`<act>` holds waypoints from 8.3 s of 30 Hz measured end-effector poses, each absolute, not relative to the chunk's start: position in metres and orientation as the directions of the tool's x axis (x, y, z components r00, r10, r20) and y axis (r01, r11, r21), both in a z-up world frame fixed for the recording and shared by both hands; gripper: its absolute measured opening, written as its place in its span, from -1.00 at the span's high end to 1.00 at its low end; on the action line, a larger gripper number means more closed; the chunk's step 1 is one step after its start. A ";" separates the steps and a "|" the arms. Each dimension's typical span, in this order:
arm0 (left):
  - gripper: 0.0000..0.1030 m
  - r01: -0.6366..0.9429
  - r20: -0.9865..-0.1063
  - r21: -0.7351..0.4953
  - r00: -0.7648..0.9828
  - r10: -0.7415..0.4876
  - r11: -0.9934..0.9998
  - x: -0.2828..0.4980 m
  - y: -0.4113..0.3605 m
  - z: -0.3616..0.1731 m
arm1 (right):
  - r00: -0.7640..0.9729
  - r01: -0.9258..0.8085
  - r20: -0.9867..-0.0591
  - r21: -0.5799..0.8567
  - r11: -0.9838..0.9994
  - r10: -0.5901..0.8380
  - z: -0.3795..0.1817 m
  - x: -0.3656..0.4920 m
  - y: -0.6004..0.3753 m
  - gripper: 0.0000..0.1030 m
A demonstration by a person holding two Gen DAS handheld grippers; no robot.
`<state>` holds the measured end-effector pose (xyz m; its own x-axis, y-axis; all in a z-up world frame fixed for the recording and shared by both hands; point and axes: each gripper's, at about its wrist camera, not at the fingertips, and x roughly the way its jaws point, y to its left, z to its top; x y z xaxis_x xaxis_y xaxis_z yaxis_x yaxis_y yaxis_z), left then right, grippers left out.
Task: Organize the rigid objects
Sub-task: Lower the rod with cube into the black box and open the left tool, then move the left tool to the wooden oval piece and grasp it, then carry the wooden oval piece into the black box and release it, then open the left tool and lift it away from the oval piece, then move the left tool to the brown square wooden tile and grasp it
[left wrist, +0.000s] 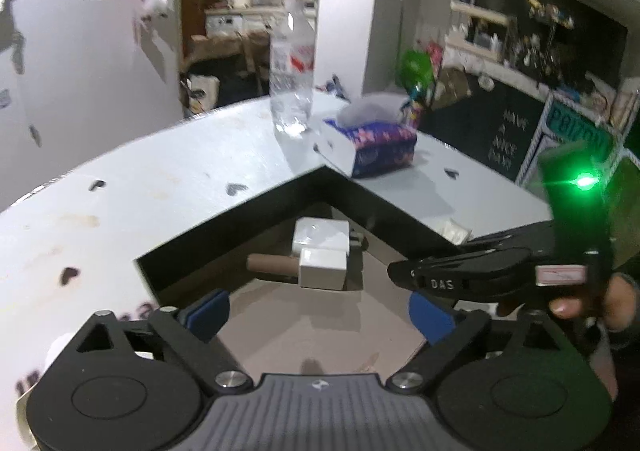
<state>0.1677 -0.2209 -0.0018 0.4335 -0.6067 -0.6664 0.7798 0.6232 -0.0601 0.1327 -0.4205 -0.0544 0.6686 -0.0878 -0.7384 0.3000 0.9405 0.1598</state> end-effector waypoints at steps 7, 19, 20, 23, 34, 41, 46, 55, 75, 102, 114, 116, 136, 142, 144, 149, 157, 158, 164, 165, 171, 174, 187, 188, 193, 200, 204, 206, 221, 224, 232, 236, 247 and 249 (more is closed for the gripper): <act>-0.98 0.685 -0.580 -0.054 0.571 -0.581 0.726 0.151 -0.175 0.011 | 0.677 0.295 -0.731 0.163 0.942 -0.085 -0.055 0.131 -0.421 0.75; -1.00 0.434 -0.595 -0.158 0.676 -0.436 0.887 0.132 -0.095 -0.028 | 0.676 0.294 -0.732 0.161 0.942 -0.086 -0.054 0.131 -0.421 0.76; -1.00 0.413 -0.598 -0.171 0.678 -0.427 0.895 0.131 -0.090 -0.032 | 0.676 0.294 -0.732 0.161 0.942 -0.086 -0.054 0.131 -0.421 0.76; -1.00 0.371 -0.608 -0.213 0.674 -0.420 0.904 0.126 -0.082 -0.039 | 0.677 0.295 -0.731 0.162 0.942 -0.086 -0.054 0.131 -0.421 0.76; -0.95 0.444 -0.604 -0.205 0.644 -0.470 0.872 0.117 -0.105 -0.045 | 0.675 0.294 -0.732 0.160 0.942 -0.086 -0.054 0.131 -0.421 0.75; -0.36 0.518 -0.647 -0.167 0.585 -0.489 0.839 0.118 -0.127 -0.052 | 0.675 0.293 -0.733 0.160 0.943 -0.085 -0.054 0.131 -0.421 0.74; 0.05 0.541 -0.663 -0.137 0.572 -0.483 0.829 0.114 -0.133 -0.053 | 0.674 0.289 -0.734 0.158 0.944 -0.084 -0.054 0.131 -0.420 0.73; 0.28 0.502 -0.679 -0.076 0.606 -0.414 0.861 0.120 -0.128 -0.052 | 0.674 0.288 -0.734 0.155 0.945 -0.085 -0.054 0.132 -0.419 0.74; 0.49 0.446 -0.591 -0.139 0.679 -0.436 0.884 0.137 -0.114 -0.034 | 0.674 0.283 -0.734 0.153 0.947 -0.082 -0.054 0.132 -0.419 0.74; 0.05 0.752 -0.721 -0.271 0.256 -0.645 0.601 0.202 -0.249 -0.049 | 0.677 0.281 -0.733 0.171 0.944 -0.069 -0.054 0.131 -0.421 0.74; 0.17 0.753 -0.718 -0.140 0.370 -0.590 0.643 0.199 -0.238 -0.037 | 0.677 0.280 -0.733 0.169 0.945 -0.070 -0.054 0.130 -0.421 0.74; 0.25 0.750 -0.719 -0.088 0.408 -0.563 0.656 0.200 -0.236 -0.035 | 0.677 0.280 -0.733 0.170 0.945 -0.069 -0.054 0.130 -0.421 0.74; 0.43 0.800 -0.784 0.162 0.460 -0.418 0.577 0.200 -0.245 -0.034 | 0.678 0.281 -0.732 0.170 0.945 -0.070 -0.054 0.131 -0.421 0.74; 0.44 0.798 -0.763 0.139 0.463 -0.451 0.586 0.202 -0.239 -0.031 | 0.677 0.281 -0.733 0.171 0.944 -0.069 -0.054 0.131 -0.421 0.74; 0.44 0.807 -0.757 0.113 0.447 -0.476 0.579 0.201 -0.238 -0.027 | 0.677 0.282 -0.732 0.172 0.944 -0.069 -0.054 0.130 -0.421 0.74; 0.45 0.846 -0.770 -0.059 0.299 -0.564 0.530 0.200 -0.242 -0.025 | 0.677 0.282 -0.733 0.171 0.944 -0.069 -0.054 0.130 -0.421 0.73; 0.17 0.817 -0.811 0.025 0.354 -0.466 0.576 0.199 -0.257 -0.037 | 0.677 0.280 -0.733 0.171 0.945 -0.068 -0.054 0.131 -0.421 0.73; 0.15 0.816 -0.811 0.026 0.355 -0.466 0.577 0.200 -0.256 -0.036 | 0.677 0.281 -0.733 0.170 0.945 -0.069 -0.054 0.131 -0.421 0.73; 0.17 0.820 -0.802 0.024 0.357 -0.478 0.572 0.205 -0.257 -0.037 | 0.676 0.280 -0.733 0.170 0.945 -0.069 -0.054 0.131 -0.421 0.73; 0.18 0.817 -0.800 0.026 0.362 -0.479 0.575 0.207 -0.257 -0.037 | 0.676 0.280 -0.734 0.171 0.945 -0.068 -0.054 0.131 -0.421 0.73; 0.36 0.795 -0.796 0.007 0.372 -0.478 0.607 0.221 -0.254 -0.035 | 0.676 0.279 -0.734 0.174 0.944 -0.065 -0.055 0.132 -0.422 0.73; 0.26 0.806 -0.803 -0.067 0.306 -0.511 0.588 0.218 -0.252 -0.035 | 0.674 0.281 -0.736 0.172 0.944 -0.067 -0.056 0.133 -0.422 0.73; 0.19 0.801 -0.809 -0.022 0.338 -0.481 0.598 0.220 -0.261 -0.046 | 0.674 0.281 -0.736 0.171 0.944 -0.067 -0.056 0.133 -0.422 0.73; 0.19 0.798 -0.806 -0.017 0.345 -0.480 0.602 0.222 -0.261 -0.046 | 0.673 0.281 -0.736 0.171 0.944 -0.068 -0.056 0.133 -0.421 0.74; 0.20 0.785 -0.791 -0.019 0.367 -0.489 0.620 0.229 -0.262 -0.047 | 0.672 0.282 -0.737 0.169 0.944 -0.069 -0.056 0.133 -0.422 0.74; 0.09 0.769 -0.767 -0.042 0.385 -0.513 0.638 0.227 -0.257 -0.042 | 0.669 0.291 -0.739 0.168 0.942 -0.075 -0.056 0.133 -0.423 0.82; -0.01 0.760 -0.733 -0.067 0.402 -0.549 0.646 0.219 -0.245 -0.029 | 0.668 0.295 -0.740 0.166 0.941 -0.079 -0.055 0.133 -0.423 0.85; -0.06 0.756 -0.716 -0.079 0.411 -0.564 0.650 0.214 -0.239 -0.024 | 0.667 0.296 -0.740 0.163 0.941 -0.081 -0.055 0.133 -0.424 0.87; -0.11 0.626 -0.594 -0.118 0.578 -0.560 0.771 0.161 -0.159 -0.006 | 0.658 0.295 -0.747 0.140 0.945 -0.095 -0.055 0.135 -0.422 0.89; -0.12 0.565 -0.576 -0.131 0.625 -0.526 0.814 0.155 -0.136 -0.007 | 0.656 0.293 -0.748 0.132 0.947 -0.099 -0.055 0.136 -0.421 0.88; -0.12 0.403 -0.573 -0.169 0.702 -0.422 0.899 0.140 -0.079 -0.026 | 0.651 0.290 -0.753 0.129 0.948 -0.097 -0.055 0.137 -0.421 0.88; -0.29 0.321 -0.585 -0.206 0.717 -0.379 0.924 0.135 -0.054 -0.039 | 0.646 0.293 -0.756 0.120 0.949 -0.104 -0.055 0.138 -0.419 0.88; -0.81 0.210 -0.598 -0.188 0.751 -0.281 0.960 0.133 -0.035 -0.061 | 0.639 0.301 -0.759 0.099 0.948 -0.124 -0.054 0.139 -0.416 0.84; -0.81 0.207 -0.603 -0.182 0.748 -0.276 0.961 0.137 -0.037 -0.064 | 0.637 0.302 -0.761 0.097 0.948 -0.125 -0.054 0.139 -0.416 0.84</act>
